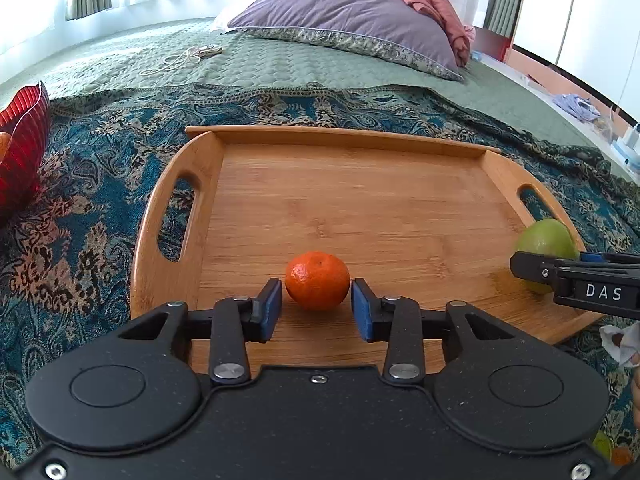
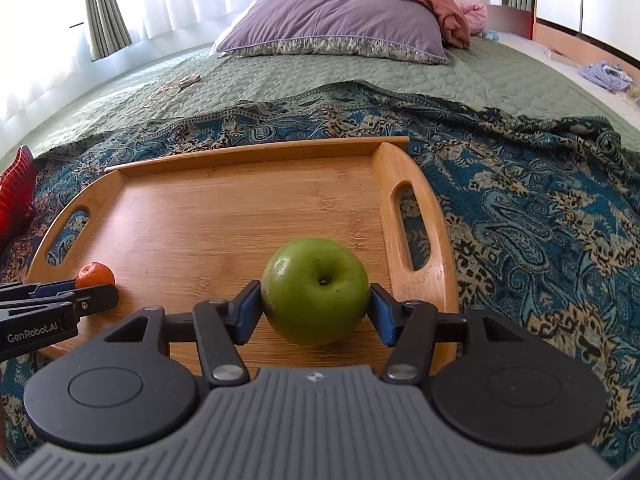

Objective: Organize fruits
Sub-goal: 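Lower the mandarin onto the tray with the left tool while the right tool places the apple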

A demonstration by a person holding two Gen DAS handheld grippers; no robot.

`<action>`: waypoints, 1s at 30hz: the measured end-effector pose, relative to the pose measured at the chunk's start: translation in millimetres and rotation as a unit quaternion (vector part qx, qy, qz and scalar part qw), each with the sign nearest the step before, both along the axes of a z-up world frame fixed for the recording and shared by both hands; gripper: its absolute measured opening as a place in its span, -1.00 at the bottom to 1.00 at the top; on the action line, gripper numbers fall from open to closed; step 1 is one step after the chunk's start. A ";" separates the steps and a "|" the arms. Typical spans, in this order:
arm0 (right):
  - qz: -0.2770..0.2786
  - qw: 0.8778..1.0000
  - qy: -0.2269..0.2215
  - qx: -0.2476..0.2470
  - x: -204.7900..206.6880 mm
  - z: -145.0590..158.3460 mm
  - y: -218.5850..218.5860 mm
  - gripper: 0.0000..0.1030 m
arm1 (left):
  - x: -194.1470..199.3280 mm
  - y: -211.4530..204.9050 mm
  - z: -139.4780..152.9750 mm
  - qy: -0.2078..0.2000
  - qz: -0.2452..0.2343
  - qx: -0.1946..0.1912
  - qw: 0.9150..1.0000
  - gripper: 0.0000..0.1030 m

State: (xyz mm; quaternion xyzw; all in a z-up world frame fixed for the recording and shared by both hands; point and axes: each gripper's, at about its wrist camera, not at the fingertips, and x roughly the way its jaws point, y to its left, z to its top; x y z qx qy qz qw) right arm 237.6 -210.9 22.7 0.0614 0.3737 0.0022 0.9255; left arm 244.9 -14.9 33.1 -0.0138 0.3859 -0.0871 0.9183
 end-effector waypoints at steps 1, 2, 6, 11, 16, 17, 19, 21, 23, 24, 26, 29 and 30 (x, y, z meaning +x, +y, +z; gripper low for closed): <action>0.002 1.000 -0.001 -0.002 -1.1 0.1 0.0 0.38 | -1.5 0.4 0.6 -0.001 -0.001 -0.001 1.000 -0.21; 0.004 1.000 -0.002 -0.004 -2.0 0.0 -0.5 0.38 | -2.7 0.9 1.3 -0.001 -0.001 -0.003 1.000 -0.20; 0.006 1.000 -0.004 -0.006 -5.0 1.4 -1.1 0.38 | -9.1 3.4 5.1 -0.004 0.000 -0.008 1.000 -0.07; 0.009 0.999 -0.020 -0.024 -11.7 4.9 -1.5 0.61 | -22.0 5.2 13.9 -0.023 -0.011 -0.012 1.000 0.23; 0.012 0.999 -0.027 -0.025 -20.8 7.5 -7.2 0.75 | -38.4 7.8 22.8 -0.047 -0.015 -0.008 0.999 0.55; 0.012 0.999 -0.028 -0.020 -23.4 7.9 -9.3 0.77 | -41.8 8.2 23.9 -0.051 -0.015 -0.006 0.999 0.56; 0.013 0.999 -0.029 -0.005 -30.2 8.7 -13.5 0.81 | -49.6 8.7 25.6 -0.059 -0.018 -0.001 0.998 0.59; 0.017 0.999 -0.035 0.003 -38.4 9.4 -15.9 0.89 | -57.1 8.5 26.8 -0.066 -0.022 0.004 0.998 0.60; 0.022 0.999 -0.042 0.004 -46.1 10.2 -16.3 0.95 | -65.4 7.7 27.7 -0.073 -0.025 0.010 0.997 0.61; 0.025 0.999 -0.045 0.004 -50.0 10.8 -16.3 0.97 | -68.9 7.5 28.0 -0.075 -0.026 0.012 0.997 0.61; 0.029 0.998 -0.052 -0.001 -57.1 12.8 -15.2 0.98 | -77.5 7.1 28.1 -0.078 -0.027 0.011 0.997 0.61; 0.034 0.997 -0.070 -0.008 -69.3 18.3 -13.4 1.00 | -88.2 7.7 27.9 -0.079 -0.027 0.006 0.997 0.62; 0.036 0.996 -0.075 -0.008 -73.7 19.9 -13.1 1.00 | -92.0 8.2 27.6 -0.079 -0.027 0.005 0.997 0.62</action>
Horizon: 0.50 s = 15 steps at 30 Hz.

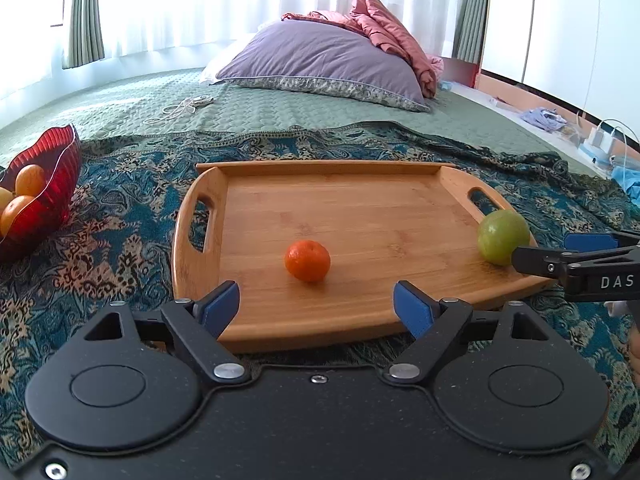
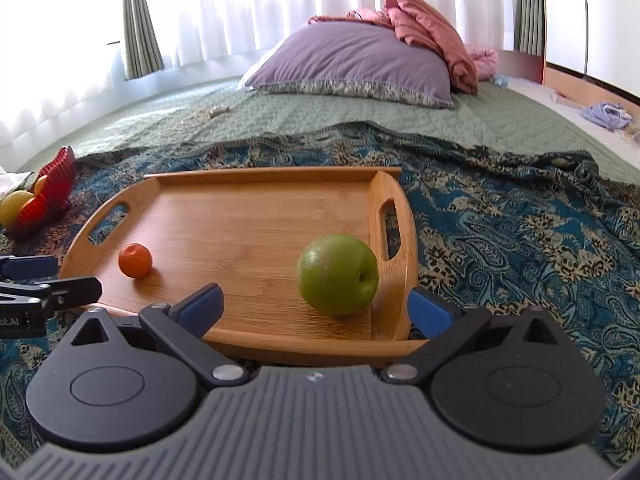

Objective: Organize fruits
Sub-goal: 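Lower the mandarin onto the tray with the left tool while the right tool places the apple, then move both open tools back to the loose fruit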

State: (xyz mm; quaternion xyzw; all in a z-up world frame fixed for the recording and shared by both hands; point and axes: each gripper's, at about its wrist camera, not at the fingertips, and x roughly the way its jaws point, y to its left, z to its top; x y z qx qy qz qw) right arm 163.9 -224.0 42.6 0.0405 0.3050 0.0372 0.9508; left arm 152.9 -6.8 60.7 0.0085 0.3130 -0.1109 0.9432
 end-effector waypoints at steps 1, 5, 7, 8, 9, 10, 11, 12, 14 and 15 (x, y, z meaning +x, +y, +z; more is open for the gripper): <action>0.002 1.000 -0.004 0.001 -4.2 1.2 0.3 1.00 | -3.5 0.1 -0.2 -0.001 0.000 -0.001 1.000 0.62; 0.011 1.000 -0.015 0.003 -20.9 3.4 2.2 1.00 | -17.6 0.9 -1.8 -0.003 -0.001 -0.003 1.000 0.62; 0.013 1.000 -0.021 0.002 -29.5 3.6 1.9 1.00 | -24.4 0.8 -2.9 -0.003 -0.002 -0.003 1.000 0.63; 0.013 1.000 -0.025 0.003 -33.8 3.6 1.5 1.00 | -28.0 1.0 -3.7 -0.004 -0.003 -0.003 1.000 0.63; 0.014 1.000 -0.027 0.005 -37.5 3.5 0.9 1.00 | -31.2 0.8 -4.2 -0.005 -0.005 -0.002 1.000 0.63; 0.015 0.999 -0.030 0.008 -42.2 2.9 0.3 1.00 | -34.6 0.4 -5.0 -0.006 -0.007 -0.001 1.000 0.63; 0.016 0.999 -0.032 0.010 -45.7 2.7 -0.4 1.00 | -37.7 0.2 -5.7 -0.007 -0.008 0.000 1.000 0.63; 0.017 0.999 -0.033 0.011 -49.9 2.3 -0.9 1.00 | -40.2 -0.2 -6.5 -0.007 -0.009 0.001 1.000 0.63; 0.018 0.999 -0.038 0.011 -57.7 1.1 -1.2 1.00 | -45.9 -0.5 -8.4 -0.007 -0.010 0.000 1.000 0.64; 0.018 0.999 -0.040 0.009 -61.2 0.6 -1.0 1.00 | -48.5 -0.3 -9.3 -0.008 -0.011 0.000 1.000 0.64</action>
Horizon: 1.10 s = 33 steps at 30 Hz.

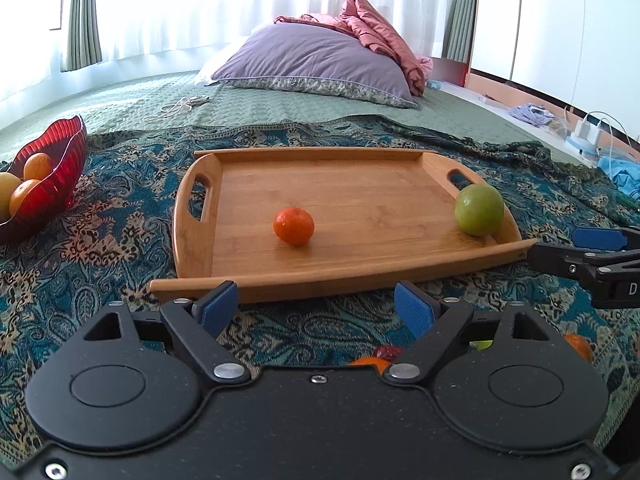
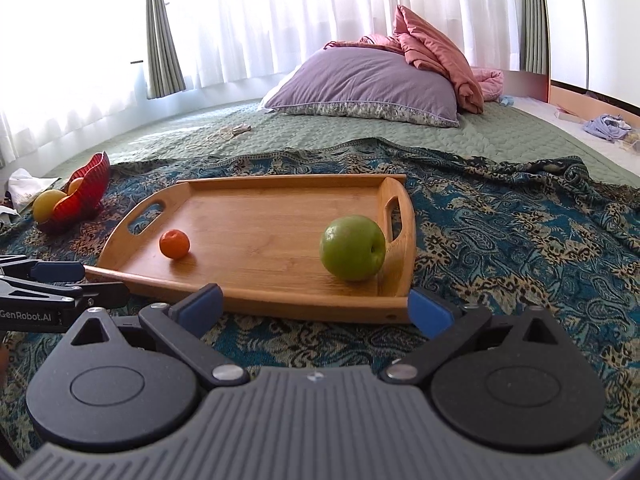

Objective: Organize fruits
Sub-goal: 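Move both open tools back to the loose fruit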

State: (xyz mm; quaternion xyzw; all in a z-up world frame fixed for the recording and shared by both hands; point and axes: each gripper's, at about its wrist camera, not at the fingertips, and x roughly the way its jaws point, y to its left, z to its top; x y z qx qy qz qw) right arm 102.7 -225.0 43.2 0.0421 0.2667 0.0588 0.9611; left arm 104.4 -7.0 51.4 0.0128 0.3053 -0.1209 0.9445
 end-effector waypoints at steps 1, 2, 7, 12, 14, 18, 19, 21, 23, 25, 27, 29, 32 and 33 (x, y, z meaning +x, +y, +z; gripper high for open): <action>0.000 1.000 -0.003 -0.001 -4.2 -0.4 -0.3 1.00 | -2.3 0.4 -0.8 -0.001 -0.001 0.000 1.000 0.64; 0.000 1.000 -0.005 -0.002 -7.7 -1.2 -0.2 1.00 | -4.3 0.9 -1.4 -0.002 -0.002 0.000 1.000 0.64; -0.001 1.000 -0.026 -0.014 -25.2 -3.7 4.3 1.00 | -13.9 1.8 -4.1 -0.004 -0.006 -0.003 1.000 0.66; -0.009 0.998 -0.053 -0.017 -42.9 -5.8 4.1 1.00 | -27.3 4.8 -10.8 -0.022 -0.009 -0.003 1.000 0.91; -0.010 0.998 -0.058 -0.013 -49.0 -8.2 3.3 1.00 | -31.4 5.3 -13.2 -0.024 -0.012 0.000 1.000 0.91; -0.005 0.998 -0.060 0.000 -59.2 -14.7 1.4 1.00 | -39.6 5.5 -17.4 -0.029 -0.015 0.005 0.999 0.91; -0.005 0.998 -0.059 0.001 -61.1 -16.4 1.6 1.00 | -41.1 5.5 -18.3 -0.029 -0.014 0.005 0.999 0.91; -0.005 0.998 -0.059 -0.002 -64.8 -19.9 2.6 1.00 | -43.3 6.1 -20.9 -0.027 -0.013 0.003 1.000 0.91; -0.005 0.998 -0.057 -0.007 -68.7 -23.6 4.6 0.99 | -45.3 6.7 -24.3 -0.022 -0.014 0.001 1.000 0.91; -0.002 0.998 -0.054 -0.011 -71.5 -27.9 6.8 0.99 | -46.8 6.2 -27.5 -0.020 -0.012 0.002 1.000 0.91; 0.000 0.999 -0.052 -0.014 -74.3 -31.6 8.4 0.95 | -48.8 5.6 -30.7 -0.019 -0.013 0.004 1.000 0.91; 0.002 0.999 -0.049 -0.016 -76.7 -34.9 10.0 0.92 | -51.2 5.0 -33.2 -0.019 -0.015 0.006 1.000 0.86; 0.008 0.999 -0.045 -0.019 -81.0 -40.1 12.3 0.85 | -54.3 4.3 -35.6 -0.018 -0.011 0.012 1.000 0.56; 0.010 0.999 -0.044 -0.022 -82.7 -41.9 13.5 0.84 | -54.8 4.0 -36.2 -0.015 -0.011 0.016 1.000 0.50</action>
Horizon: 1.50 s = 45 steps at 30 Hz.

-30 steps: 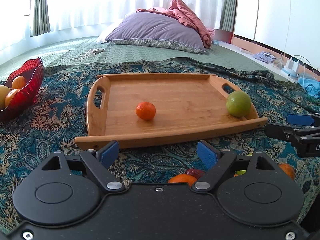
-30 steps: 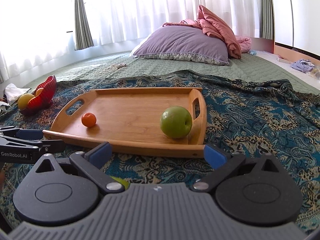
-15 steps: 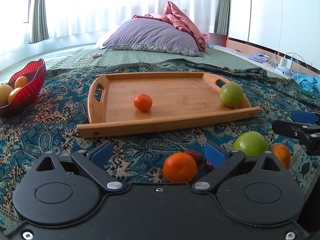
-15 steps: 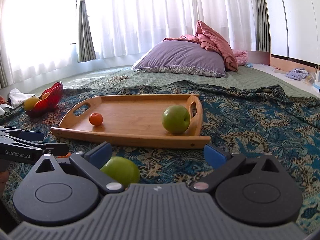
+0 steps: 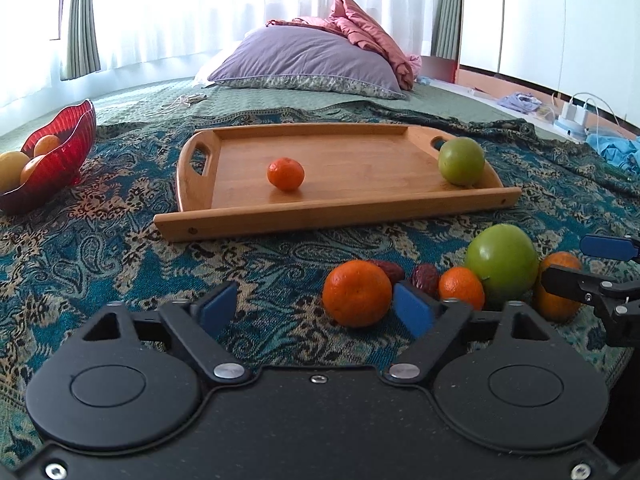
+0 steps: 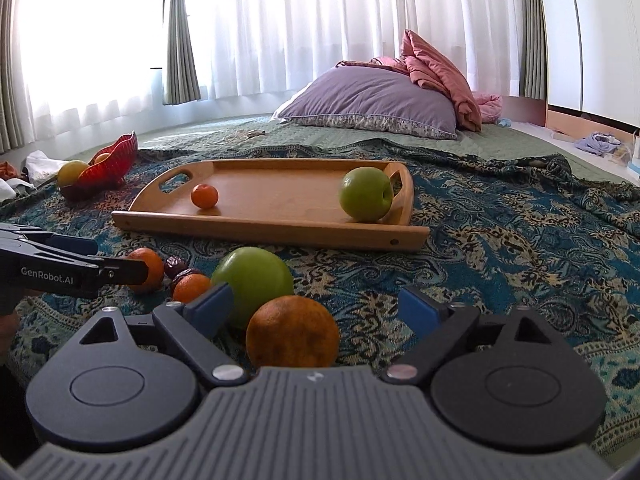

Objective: Organize fruits
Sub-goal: 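Move both open tools back to the loose fruit, then grasp a mandarin with the left tool while the right tool grasps the large orange fruit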

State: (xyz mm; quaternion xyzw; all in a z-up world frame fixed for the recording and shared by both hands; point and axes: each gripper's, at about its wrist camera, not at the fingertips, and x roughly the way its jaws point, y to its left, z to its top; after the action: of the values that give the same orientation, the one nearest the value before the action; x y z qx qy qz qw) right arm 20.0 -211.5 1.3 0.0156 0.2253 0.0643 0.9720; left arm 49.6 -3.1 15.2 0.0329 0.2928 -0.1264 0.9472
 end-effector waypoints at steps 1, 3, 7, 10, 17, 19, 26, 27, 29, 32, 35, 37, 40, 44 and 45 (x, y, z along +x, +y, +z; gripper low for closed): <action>0.002 1.000 0.001 -0.003 -1.3 -1.3 0.9 0.82 | -0.3 0.4 0.0 0.003 -0.004 0.000 1.000 0.42; 0.007 1.000 0.004 -0.008 -4.6 -4.6 2.9 0.78 | -1.6 0.8 -0.2 0.008 -0.011 -0.005 1.000 0.36; 0.015 1.000 0.010 -0.012 -10.5 -11.2 7.7 0.70 | -1.8 -1.9 -2.6 0.010 -0.016 -0.004 1.000 0.25; 0.018 1.000 0.014 -0.015 -12.0 -15.2 11.3 0.61 | 0.5 -4.5 -5.3 0.018 -0.018 -0.013 1.000 0.16; 0.021 0.999 0.013 -0.021 -13.1 -20.1 18.2 0.47 | 5.0 -11.7 -10.2 0.020 -0.019 -0.021 0.999 0.06; 0.018 1.000 0.013 -0.021 -13.0 -21.6 19.2 0.45 | 6.3 -12.1 -10.9 0.020 -0.018 -0.024 0.999 0.03; 0.012 1.000 0.013 -0.018 -12.0 -25.0 18.2 0.38 | 7.8 -13.7 -12.8 0.020 -0.027 -0.029 0.999 -0.18; 0.011 1.000 0.013 -0.017 -12.0 -25.4 18.3 0.37 | 6.9 -14.3 -13.0 0.018 -0.027 -0.027 0.999 -0.19; 0.009 1.000 0.012 -0.015 -11.7 -26.4 17.7 0.35 | 5.9 -14.7 -13.8 0.015 -0.027 -0.024 0.999 -0.22; 0.002 1.000 0.013 -0.003 -11.6 -28.7 15.1 0.31 | 3.7 -14.9 -14.4 0.011 -0.025 -0.023 0.999 -0.26; -0.003 1.000 0.011 0.004 -12.7 -30.3 13.4 0.29 | 3.5 -13.9 -14.0 0.011 -0.024 -0.025 0.999 -0.27; -0.004 1.000 0.009 0.001 -13.3 -30.6 13.9 0.27 | 2.9 -14.1 -13.7 0.009 -0.023 -0.024 0.999 -0.28; -0.006 1.000 0.007 -0.002 -13.5 -30.8 15.8 0.15 | 1.7 -14.8 -13.3 0.005 -0.021 -0.024 0.999 -0.28; -0.010 1.000 0.007 0.006 -14.0 -29.9 13.9 0.05 | 0.3 -14.1 -12.2 0.006 -0.018 -0.029 0.999 -0.29; -0.011 1.000 0.008 0.009 -13.7 -29.7 12.9 0.04 | -0.1 -13.8 -11.6 0.006 -0.017 -0.030 0.999 -0.29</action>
State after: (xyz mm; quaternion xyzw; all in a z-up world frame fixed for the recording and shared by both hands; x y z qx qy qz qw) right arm 6.3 -198.6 -28.4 0.0275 0.2319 0.0557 0.9708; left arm 49.5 -16.9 3.6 0.0087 0.2938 -0.1512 0.9438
